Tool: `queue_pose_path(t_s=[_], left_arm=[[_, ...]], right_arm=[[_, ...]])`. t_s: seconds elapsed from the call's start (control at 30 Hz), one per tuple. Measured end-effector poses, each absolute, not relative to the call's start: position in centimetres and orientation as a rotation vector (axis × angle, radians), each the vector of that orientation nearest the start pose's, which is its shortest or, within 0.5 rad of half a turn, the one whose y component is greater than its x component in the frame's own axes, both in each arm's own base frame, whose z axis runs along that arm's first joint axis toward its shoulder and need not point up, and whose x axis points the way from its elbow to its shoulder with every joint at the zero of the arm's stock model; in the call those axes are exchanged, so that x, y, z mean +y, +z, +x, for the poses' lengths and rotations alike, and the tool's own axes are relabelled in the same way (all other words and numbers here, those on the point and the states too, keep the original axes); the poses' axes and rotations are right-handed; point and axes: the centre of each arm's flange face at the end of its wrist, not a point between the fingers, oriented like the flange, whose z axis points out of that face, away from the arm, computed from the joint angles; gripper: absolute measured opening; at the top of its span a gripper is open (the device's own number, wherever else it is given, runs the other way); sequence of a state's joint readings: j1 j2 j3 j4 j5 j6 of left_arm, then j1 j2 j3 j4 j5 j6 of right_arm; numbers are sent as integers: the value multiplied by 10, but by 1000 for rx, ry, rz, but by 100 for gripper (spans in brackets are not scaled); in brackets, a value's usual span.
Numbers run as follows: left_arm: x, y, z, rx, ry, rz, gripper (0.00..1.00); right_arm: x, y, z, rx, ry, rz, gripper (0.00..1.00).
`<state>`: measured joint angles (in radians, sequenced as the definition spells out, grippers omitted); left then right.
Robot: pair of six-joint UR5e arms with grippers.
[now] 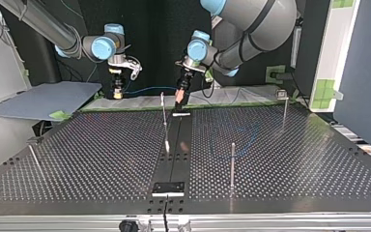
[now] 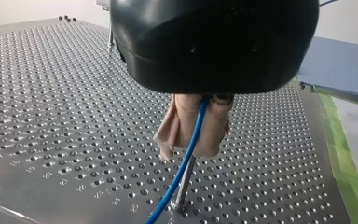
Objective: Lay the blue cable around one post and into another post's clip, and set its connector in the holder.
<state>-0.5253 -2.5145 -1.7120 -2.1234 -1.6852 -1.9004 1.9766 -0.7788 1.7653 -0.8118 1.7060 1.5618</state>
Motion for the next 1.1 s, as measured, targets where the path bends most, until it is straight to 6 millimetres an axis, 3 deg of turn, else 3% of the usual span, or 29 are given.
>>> queue_pose_path(t_s=[0.83, 1.1], left_arm=[[-413, -41, 477, 1664, -538, 58, 4], [-413, -41, 476, 1667, -534, 61, 4]], right_arm=[[-509, 4, 338, -1140, 1268, 1547, 0], [-512, -9, 330, -1152, 1258, 1540, 0]])
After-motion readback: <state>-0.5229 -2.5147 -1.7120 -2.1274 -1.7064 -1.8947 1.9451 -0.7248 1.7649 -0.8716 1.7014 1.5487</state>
